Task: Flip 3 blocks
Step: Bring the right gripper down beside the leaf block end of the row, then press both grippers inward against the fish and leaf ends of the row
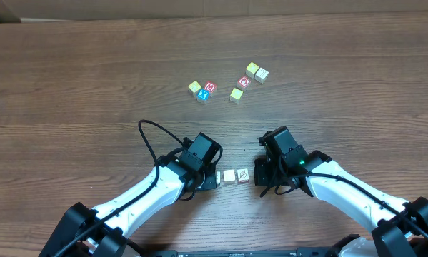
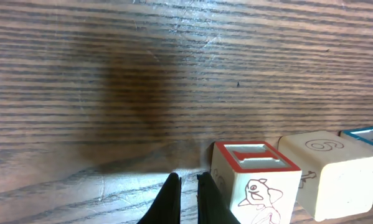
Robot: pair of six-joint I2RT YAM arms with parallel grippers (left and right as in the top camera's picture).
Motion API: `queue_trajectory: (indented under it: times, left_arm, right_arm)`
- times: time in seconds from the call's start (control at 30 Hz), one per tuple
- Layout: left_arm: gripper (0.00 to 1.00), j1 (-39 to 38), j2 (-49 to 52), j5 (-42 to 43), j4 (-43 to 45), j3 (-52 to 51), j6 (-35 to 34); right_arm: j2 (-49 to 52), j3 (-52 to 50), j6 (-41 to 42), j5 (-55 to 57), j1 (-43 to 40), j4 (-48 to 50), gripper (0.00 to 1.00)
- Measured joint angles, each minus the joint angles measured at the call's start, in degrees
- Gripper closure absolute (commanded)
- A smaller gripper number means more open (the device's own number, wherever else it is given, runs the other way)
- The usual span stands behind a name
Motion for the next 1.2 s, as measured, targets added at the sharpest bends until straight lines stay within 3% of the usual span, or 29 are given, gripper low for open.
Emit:
queue_trajectory:
  times: [1.2]
  left_arm:
    - [0.96, -0.02, 0.0, 0.26, 0.2, 0.0, -0.02]
  right_arm:
    - [0.0, 0.0, 0.63, -3.1, 0.0, 3.15, 0.96]
